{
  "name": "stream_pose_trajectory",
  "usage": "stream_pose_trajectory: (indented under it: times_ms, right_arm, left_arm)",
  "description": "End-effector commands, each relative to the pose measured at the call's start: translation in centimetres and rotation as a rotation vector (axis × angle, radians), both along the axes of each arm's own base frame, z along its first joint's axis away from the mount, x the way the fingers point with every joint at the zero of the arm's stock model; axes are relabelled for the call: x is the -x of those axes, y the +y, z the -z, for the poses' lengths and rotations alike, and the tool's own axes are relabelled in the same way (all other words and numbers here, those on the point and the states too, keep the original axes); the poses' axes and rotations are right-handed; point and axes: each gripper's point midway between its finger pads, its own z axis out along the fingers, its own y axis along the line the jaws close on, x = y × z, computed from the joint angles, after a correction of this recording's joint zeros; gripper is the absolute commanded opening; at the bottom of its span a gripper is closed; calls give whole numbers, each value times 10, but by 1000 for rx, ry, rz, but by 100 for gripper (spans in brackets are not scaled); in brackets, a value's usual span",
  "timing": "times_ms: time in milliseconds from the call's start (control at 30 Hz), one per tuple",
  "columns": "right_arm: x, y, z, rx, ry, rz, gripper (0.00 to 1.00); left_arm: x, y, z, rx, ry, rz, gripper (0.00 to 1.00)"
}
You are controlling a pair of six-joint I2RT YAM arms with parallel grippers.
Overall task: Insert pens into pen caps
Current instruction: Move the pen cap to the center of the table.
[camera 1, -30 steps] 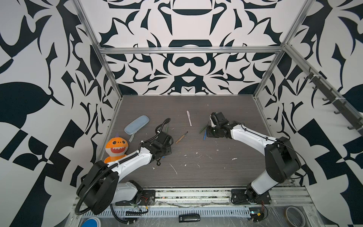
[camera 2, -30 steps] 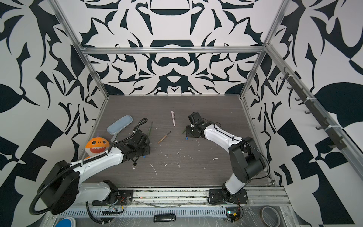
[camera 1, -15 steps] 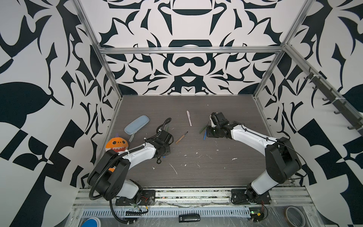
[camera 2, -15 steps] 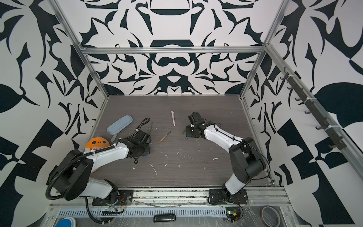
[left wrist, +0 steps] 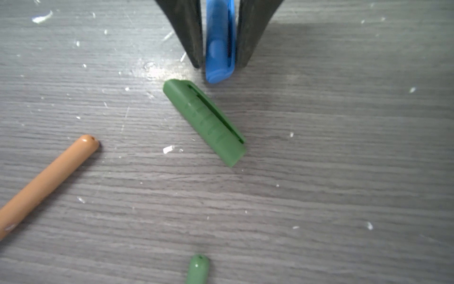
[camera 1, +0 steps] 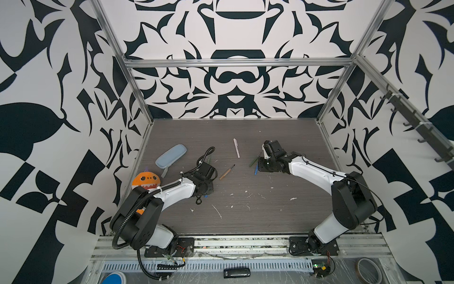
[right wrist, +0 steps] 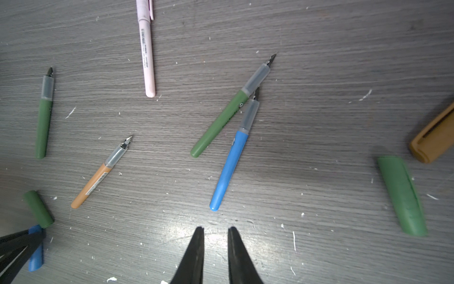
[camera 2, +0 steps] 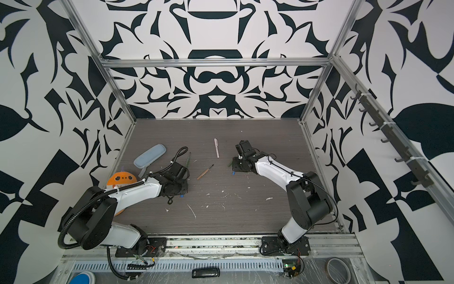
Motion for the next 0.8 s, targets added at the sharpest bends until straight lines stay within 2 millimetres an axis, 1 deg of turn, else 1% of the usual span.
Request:
stream_pose_trajectory:
  times_ms: [0,100,167,267,400,567,767]
  right_arm:
    - [-4,4,-21,-49,-55,4,21]
    - [-4,4,-23,-56,-59,4,22]
    - [-4,5,-26,-64,-66,1,21]
    - [-3,6,-31,-76,-80,-4,22]
    - [-4,8,-33,-88,-89,-8,22]
    - [-2,8,-36,-89,-91,-11,22]
    - [0,5,-37,-90,-99,-1,21]
  left_arm:
    - [14,1,6,-32,78,9,31]
    - [16,1,6,-63,89,12,32]
    - [17,1,5,-77,93,16,31]
    - [18,2,6,-104,103,22,26]
    - [20,2,3,-134,102,30,25]
    - [20,-3,-7,-134,66,47,25]
    - [23,-14,-14,-113,49,78,25]
